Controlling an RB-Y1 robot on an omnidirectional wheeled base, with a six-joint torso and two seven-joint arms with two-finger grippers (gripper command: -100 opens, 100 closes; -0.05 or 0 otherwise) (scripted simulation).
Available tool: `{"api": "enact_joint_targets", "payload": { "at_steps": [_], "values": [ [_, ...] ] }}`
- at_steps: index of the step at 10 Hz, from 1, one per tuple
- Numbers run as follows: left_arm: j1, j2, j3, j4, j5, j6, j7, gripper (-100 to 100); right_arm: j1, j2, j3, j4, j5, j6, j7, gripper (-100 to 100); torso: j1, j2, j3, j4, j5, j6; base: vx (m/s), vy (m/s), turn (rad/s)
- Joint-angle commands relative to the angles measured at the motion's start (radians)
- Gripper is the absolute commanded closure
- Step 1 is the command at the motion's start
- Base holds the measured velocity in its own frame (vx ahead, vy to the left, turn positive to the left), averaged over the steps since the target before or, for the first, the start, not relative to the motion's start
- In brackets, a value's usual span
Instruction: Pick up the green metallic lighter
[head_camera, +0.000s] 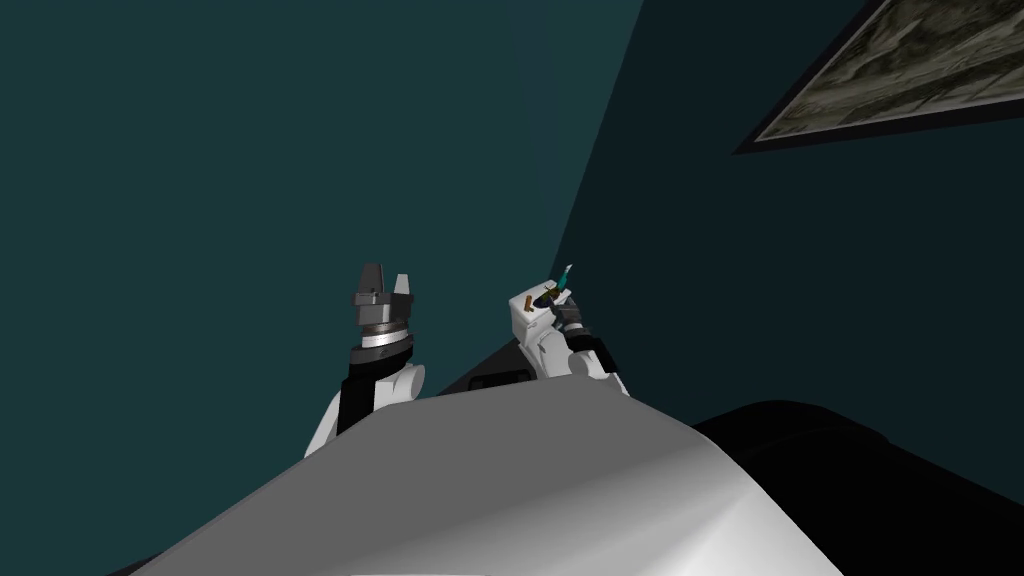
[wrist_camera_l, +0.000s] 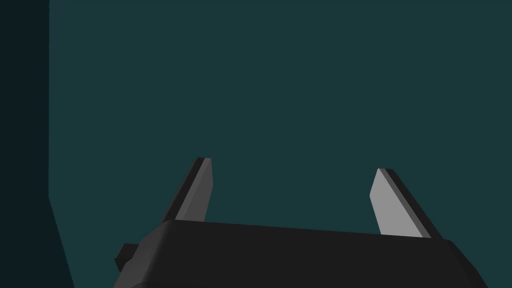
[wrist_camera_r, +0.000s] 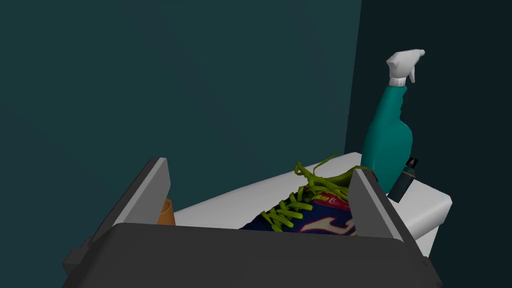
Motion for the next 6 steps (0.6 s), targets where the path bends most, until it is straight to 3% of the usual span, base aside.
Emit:
{"api": "enact_joint_targets", "payload": {
  "at_steps": [1,2,4,5,6],
  "values": [
    [0.0,0.0,0.0,0.0,0.0,0.0,0.0,0,-0.003,0.002,-0.001,0.007,-0.014,0.021,-0.05,-100,0.0,0.0,0.0,0.0,0.0,0.0,0.007,-0.023,0.058],
    [0.0,0.0,0.0,0.0,0.0,0.0,0.0,0,-0.004,-0.001,-0.004,0.019,-0.046,0.054,-0.079,-100,0.0,0.0,0.0,0.0,0.0,0.0,0.008,-0.023,0.112],
    [0.0,0.0,0.0,0.0,0.0,0.0,0.0,0,-0.004,-0.001,-0.004,0.019,-0.046,0.054,-0.118,-100,0.0,0.0,0.0,0.0,0.0,0.0,0.005,-0.016,0.031],
    [0.0,0.0,0.0,0.0,0.0,0.0,0.0,0,-0.004,-0.003,-0.007,0.031,-0.076,0.087,-0.158,-100,0.001,0.0,0.0,0.0,0.0,0.0,0.006,-0.016,0.098],
    [0.0,0.0,0.0,0.0,0.0,0.0,0.0,0,-0.004,-0.003,-0.007,0.031,-0.076,0.087,-0.18,-100,0.0,0.0,0.0,0.0,0.0,0.0,0.006,-0.02,0.078]
  ]
}}
